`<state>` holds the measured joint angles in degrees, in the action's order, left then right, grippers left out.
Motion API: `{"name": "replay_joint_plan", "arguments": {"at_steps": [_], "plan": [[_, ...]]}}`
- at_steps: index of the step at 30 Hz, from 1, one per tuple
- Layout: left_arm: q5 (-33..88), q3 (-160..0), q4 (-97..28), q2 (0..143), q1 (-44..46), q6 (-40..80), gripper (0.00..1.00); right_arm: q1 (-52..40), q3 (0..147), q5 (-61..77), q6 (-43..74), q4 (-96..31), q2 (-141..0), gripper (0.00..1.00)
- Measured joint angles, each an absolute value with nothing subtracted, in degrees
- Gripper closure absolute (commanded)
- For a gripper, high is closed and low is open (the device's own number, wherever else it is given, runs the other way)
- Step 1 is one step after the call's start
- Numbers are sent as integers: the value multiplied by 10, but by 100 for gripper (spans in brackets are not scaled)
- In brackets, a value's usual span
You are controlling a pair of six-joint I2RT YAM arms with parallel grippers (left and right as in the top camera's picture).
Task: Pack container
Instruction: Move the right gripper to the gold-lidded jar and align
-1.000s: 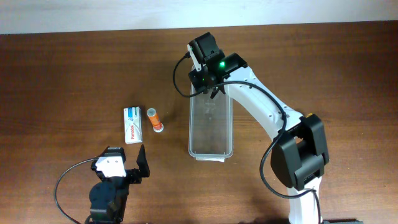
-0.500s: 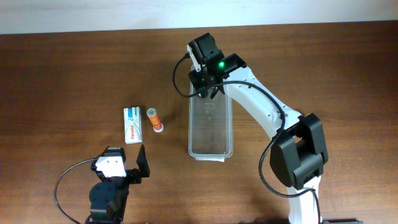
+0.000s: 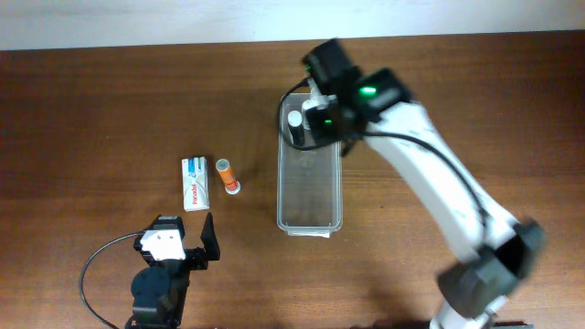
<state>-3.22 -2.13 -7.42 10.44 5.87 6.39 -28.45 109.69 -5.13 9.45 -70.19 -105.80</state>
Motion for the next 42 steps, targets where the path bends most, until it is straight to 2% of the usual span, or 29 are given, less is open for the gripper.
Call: {"name": "replay_joint_plan", "arguments": {"at_steps": [6, 10, 15, 21, 28, 31, 42], "plan": [[-32, -21, -74, 104, 59, 64, 1, -185, 1115, -84, 154, -822, -970, 29], [-32, -21, -74, 104, 59, 64, 1, -88, 1097, -91, 188, -847, -974, 27], [-32, -21, -74, 104, 59, 64, 1, 14, 1014, -71, 206, -828, -980, 27], [-32, -21, -74, 104, 59, 64, 1, 94, 855, -54, 205, -722, -985, 28], [-32, -21, -74, 104, 59, 64, 0, 123, 754, -32, 188, -585, -990, 34], [-32, -21, -74, 104, 59, 64, 1, 124, 744, -29, 185, -547, -990, 42], [-32, -21, -74, 104, 59, 64, 1, 124, 741, -25, 180, -507, -1040, 42]]}}
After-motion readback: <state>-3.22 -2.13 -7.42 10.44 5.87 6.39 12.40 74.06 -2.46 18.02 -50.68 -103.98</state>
